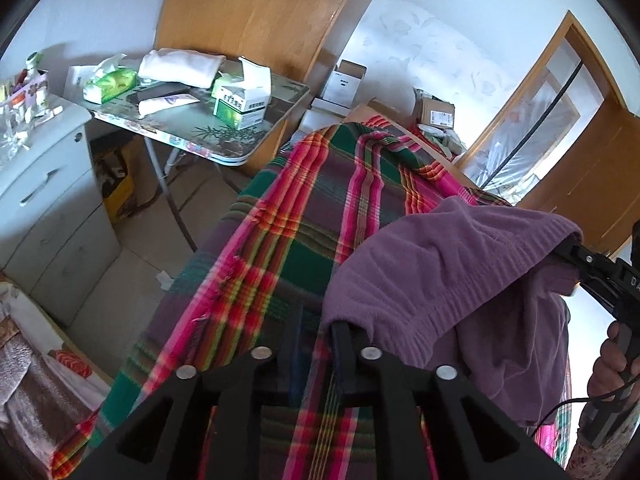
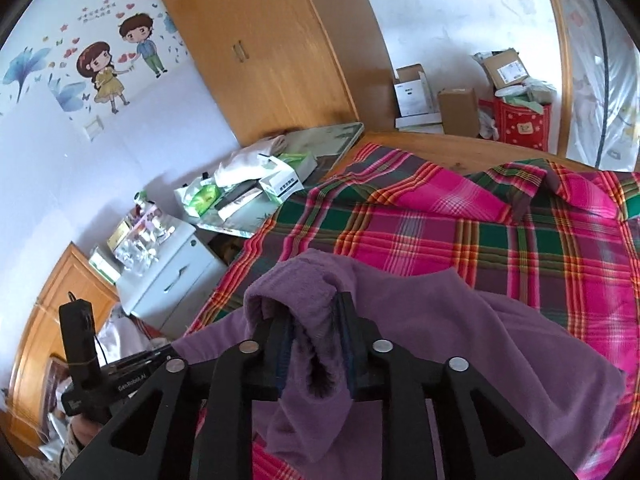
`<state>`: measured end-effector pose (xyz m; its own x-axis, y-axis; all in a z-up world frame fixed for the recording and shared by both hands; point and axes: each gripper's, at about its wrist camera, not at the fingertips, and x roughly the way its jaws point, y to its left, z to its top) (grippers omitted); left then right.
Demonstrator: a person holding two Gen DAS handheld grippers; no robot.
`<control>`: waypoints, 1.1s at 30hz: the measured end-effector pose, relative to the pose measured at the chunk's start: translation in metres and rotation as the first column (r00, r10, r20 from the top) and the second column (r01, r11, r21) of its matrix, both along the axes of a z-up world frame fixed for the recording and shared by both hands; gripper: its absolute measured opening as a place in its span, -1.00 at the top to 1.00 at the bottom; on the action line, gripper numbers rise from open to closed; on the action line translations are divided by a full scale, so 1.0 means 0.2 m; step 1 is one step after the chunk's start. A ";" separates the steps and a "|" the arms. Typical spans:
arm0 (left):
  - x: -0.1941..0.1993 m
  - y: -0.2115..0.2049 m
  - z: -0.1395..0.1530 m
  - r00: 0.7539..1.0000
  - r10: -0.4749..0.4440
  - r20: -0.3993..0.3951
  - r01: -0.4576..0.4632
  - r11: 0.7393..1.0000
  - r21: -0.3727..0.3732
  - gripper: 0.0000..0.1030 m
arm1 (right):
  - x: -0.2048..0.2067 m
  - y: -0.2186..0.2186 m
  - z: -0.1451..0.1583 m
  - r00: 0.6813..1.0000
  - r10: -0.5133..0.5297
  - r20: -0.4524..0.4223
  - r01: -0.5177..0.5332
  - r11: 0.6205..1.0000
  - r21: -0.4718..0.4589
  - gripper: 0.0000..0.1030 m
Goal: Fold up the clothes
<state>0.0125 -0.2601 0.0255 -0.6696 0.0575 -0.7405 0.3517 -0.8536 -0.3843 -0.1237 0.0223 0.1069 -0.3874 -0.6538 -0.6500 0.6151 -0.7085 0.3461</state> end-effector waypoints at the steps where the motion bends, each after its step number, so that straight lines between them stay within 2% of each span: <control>1: 0.02 0.00 0.01 1.000 0.007 0.000 -0.007 1.000 -0.009 0.65 | 0.01 0.02 0.01 1.000 -0.002 -0.006 0.001 1.000 -0.008 0.52; 4: 0.08 0.01 0.05 1.000 0.019 -0.008 -0.019 0.999 -0.026 0.64 | 0.03 0.09 0.02 1.000 -0.009 0.010 0.009 0.998 -0.057 0.51; 8: 0.14 0.02 0.13 0.998 0.056 -0.021 -0.058 0.994 -0.091 0.64 | 0.01 0.19 0.02 0.995 -0.035 0.089 0.049 0.986 -0.160 0.51; 11: 0.19 0.04 0.18 0.998 0.042 -0.051 -0.046 0.996 -0.082 0.64 | 0.03 0.24 0.03 0.993 -0.062 0.100 0.078 0.984 -0.158 0.50; 15: 0.17 0.17 0.22 0.996 -0.064 -0.060 0.058 0.993 -0.100 0.60 | 0.11 0.34 0.02 0.994 -0.086 0.072 0.094 0.988 -0.122 0.50; 16: 0.14 0.23 0.22 0.992 -0.115 -0.054 0.108 0.988 -0.107 0.54 | 0.13 0.38 0.01 0.993 -0.099 0.066 0.106 0.988 -0.112 0.50; 19: 0.07 0.38 0.21 0.977 -0.210 -0.032 0.206 0.973 -0.100 0.49 | 0.20 0.49 -0.03 0.990 -0.135 0.044 0.138 0.988 -0.068 0.50; 22: 0.00 0.52 0.19 0.951 -0.308 -0.004 0.307 0.948 -0.082 0.49 | 0.28 0.58 -0.07 0.988 -0.153 0.007 0.154 0.988 -0.015 0.48; 24: -0.04 0.60 0.16 0.943 -0.331 0.035 0.333 0.936 -0.114 0.48 | 0.34 0.63 -0.09 0.988 -0.154 -0.031 0.155 0.988 0.014 0.42; 26: -0.07 0.67 0.16 0.931 -0.360 0.055 0.365 0.917 -0.159 0.48 | 0.40 0.68 -0.11 0.985 -0.151 -0.082 0.155 0.987 0.043 0.14; 31: -0.12 0.80 0.13 0.904 -0.412 0.113 0.427 0.873 -0.235 0.48 | 0.56 0.68 -0.17 0.976 -0.087 -0.201 0.115 0.984 0.136 0.11; 33: -0.15 0.81 0.11 0.900 -0.417 0.129 0.436 0.870 -0.230 0.48 | 0.61 0.65 -0.21 0.971 -0.043 -0.234 0.086 0.980 0.179 0.11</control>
